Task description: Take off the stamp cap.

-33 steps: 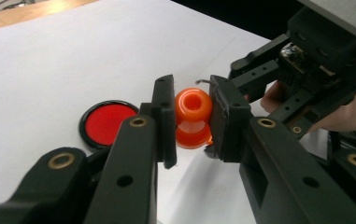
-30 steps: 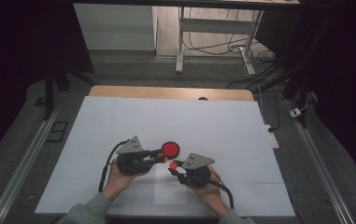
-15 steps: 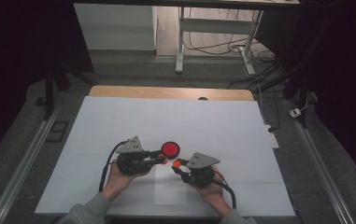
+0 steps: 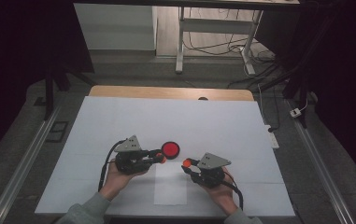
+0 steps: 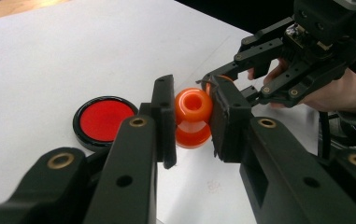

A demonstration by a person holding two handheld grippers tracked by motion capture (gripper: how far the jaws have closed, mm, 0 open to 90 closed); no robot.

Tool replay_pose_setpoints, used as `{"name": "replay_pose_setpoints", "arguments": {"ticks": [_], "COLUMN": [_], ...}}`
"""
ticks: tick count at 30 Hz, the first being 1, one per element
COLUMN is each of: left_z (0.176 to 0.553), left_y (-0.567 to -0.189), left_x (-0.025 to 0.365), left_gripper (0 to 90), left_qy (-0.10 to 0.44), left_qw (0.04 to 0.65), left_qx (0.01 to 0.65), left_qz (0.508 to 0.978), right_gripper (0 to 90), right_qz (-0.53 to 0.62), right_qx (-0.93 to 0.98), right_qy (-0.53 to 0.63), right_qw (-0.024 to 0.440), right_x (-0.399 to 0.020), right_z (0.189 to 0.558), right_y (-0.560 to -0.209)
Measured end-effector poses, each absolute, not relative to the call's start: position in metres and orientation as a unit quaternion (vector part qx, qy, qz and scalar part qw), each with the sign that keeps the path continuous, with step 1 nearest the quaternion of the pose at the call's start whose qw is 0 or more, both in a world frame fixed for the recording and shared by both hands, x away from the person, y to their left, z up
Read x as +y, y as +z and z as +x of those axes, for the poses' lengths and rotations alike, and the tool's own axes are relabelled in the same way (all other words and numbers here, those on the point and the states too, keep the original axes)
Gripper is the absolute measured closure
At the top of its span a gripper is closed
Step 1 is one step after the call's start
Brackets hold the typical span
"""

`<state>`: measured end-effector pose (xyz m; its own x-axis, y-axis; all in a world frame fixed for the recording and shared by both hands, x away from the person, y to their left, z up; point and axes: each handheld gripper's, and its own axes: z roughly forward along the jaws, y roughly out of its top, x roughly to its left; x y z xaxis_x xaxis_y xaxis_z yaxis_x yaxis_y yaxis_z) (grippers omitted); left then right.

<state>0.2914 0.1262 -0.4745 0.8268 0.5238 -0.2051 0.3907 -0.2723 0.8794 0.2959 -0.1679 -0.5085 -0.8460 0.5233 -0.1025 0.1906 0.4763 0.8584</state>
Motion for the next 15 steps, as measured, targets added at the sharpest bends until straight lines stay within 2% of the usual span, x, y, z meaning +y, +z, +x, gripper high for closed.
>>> {"name": "replay_pose_setpoints", "arguments": {"ticks": [15], "left_z": [0.291], "left_y": [-0.475], "left_x": [0.126], "left_gripper": [72.2], "left_qy": [0.074], "left_qw": [0.525], "left_qx": [0.287], "left_qz": [0.798], "right_gripper": [64.6], "right_qz": [0.244], "right_qx": [0.831], "right_qy": [0.464], "right_qw": [0.185], "right_x": [-0.2], "right_z": [0.294], "right_y": [-0.507]}}
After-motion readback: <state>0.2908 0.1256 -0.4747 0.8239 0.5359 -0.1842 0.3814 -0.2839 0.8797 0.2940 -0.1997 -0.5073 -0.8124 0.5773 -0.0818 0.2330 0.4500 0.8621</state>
